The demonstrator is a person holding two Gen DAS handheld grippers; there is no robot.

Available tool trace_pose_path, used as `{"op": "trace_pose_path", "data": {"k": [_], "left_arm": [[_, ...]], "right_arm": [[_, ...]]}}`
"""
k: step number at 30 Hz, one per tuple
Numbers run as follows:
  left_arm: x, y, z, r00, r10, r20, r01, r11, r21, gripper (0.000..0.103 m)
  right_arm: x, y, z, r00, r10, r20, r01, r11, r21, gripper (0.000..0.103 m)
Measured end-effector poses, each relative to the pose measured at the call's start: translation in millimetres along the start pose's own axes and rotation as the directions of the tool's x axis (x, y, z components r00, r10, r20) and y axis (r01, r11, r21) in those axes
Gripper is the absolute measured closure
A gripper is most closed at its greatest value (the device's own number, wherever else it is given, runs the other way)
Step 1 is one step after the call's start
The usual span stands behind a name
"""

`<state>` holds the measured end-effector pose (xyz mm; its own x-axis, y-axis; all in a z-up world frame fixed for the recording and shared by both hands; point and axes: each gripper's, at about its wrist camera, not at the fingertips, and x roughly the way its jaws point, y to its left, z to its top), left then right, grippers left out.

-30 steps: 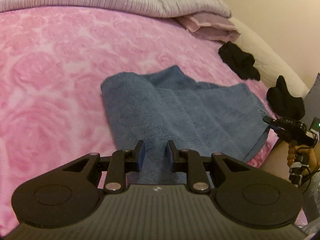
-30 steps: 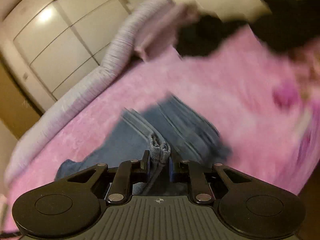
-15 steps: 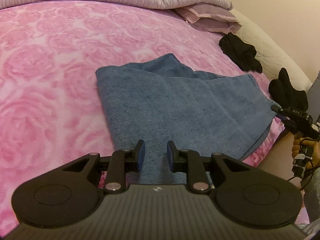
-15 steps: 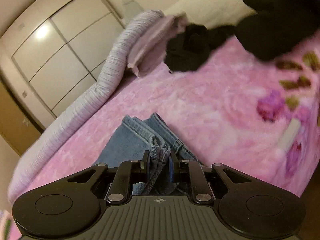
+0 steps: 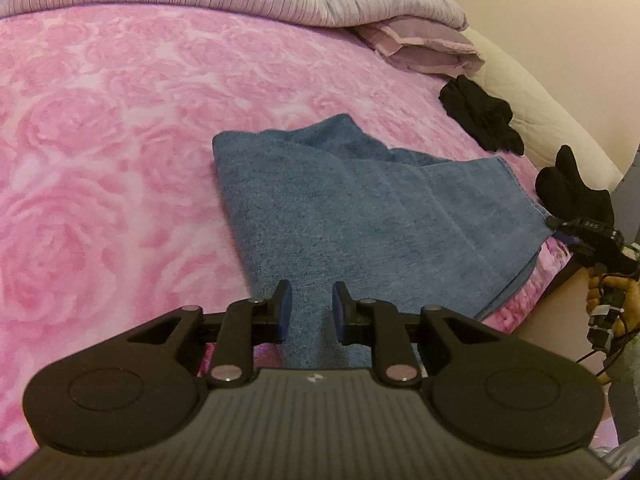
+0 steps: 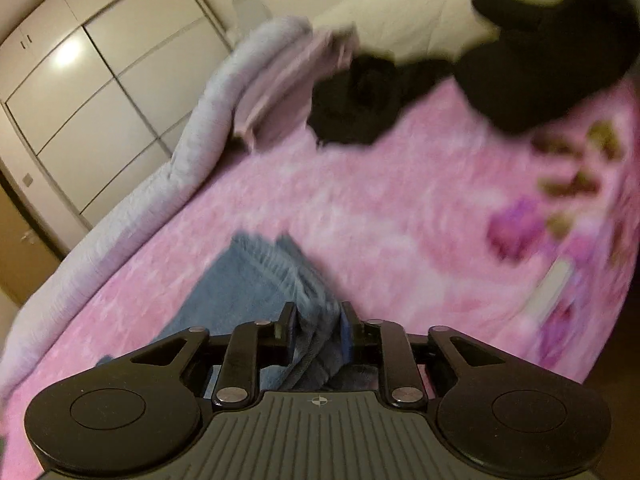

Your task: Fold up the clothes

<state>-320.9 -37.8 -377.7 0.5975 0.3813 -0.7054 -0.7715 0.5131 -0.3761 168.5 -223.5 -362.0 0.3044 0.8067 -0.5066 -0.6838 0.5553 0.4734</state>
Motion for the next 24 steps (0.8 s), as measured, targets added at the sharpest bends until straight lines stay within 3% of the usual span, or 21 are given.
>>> {"op": "trace_pose_path", "data": {"k": [2, 6, 7, 9, 12, 15, 17, 20, 24], "left_arm": [[-2.5, 0.3, -5.4, 1.0, 0.011, 0.001, -0.011, 1.0, -0.003, 0.086], [-7.4, 1.0, -16.3, 0.999, 0.032, 0.002, -0.032, 0.999, -0.01, 0.082], [-8.7, 1.1, -19.0, 0.999, 0.037, 0.002, -0.037, 0.999, -0.011, 0.08], [-11.1, 1.5, -24.5, 0.999, 0.047, 0.003, -0.047, 0.999, -0.015, 0.08], [-20.2, -2.8, -30.2, 0.998, 0.06, 0.022, -0.06, 0.998, -0.007, 0.086], [-33.0, -12.4, -34.2, 0.996, 0.064, 0.057, -0.064, 0.998, 0.014, 0.086], [-30.6, -19.6, -37.8, 0.997, 0.055, 0.049, -0.057, 0.998, 0.031, 0.086], [-14.4, -24.7, -47.2, 0.994, 0.112, -0.005, -0.111, 0.992, 0.057, 0.082], [-25.3, -26.3, -51.7, 0.992, 0.124, 0.006, -0.124, 0.992, 0.016, 0.084]], "right_arm": [[-16.2, 13.7, -0.6, 0.995, -0.045, 0.09, 0.053, 0.995, -0.087, 0.081], [-3.9, 28.2, -12.6, 0.998, -0.06, 0.033, 0.066, 0.967, -0.248, 0.081], [8.1, 27.6, -18.6, 0.993, -0.117, -0.002, 0.112, 0.954, -0.279, 0.081], [10.7, 28.9, -25.0, 0.989, -0.147, 0.009, 0.142, 0.937, -0.318, 0.081], [-11.2, 38.0, -22.4, 0.989, -0.139, 0.048, 0.147, 0.942, -0.301, 0.081], [-32.5, 54.7, -30.9, 0.995, -0.068, 0.077, 0.091, 0.931, -0.352, 0.081], [-28.0, 66.3, -45.6, 0.997, -0.065, 0.038, 0.075, 0.902, -0.424, 0.081], [3.7, 64.8, -70.9, 0.988, -0.141, -0.068, 0.093, 0.879, -0.468, 0.081], [-14.7, 74.2, -77.7, 0.987, -0.152, -0.061, 0.108, 0.883, -0.456, 0.08]]}}
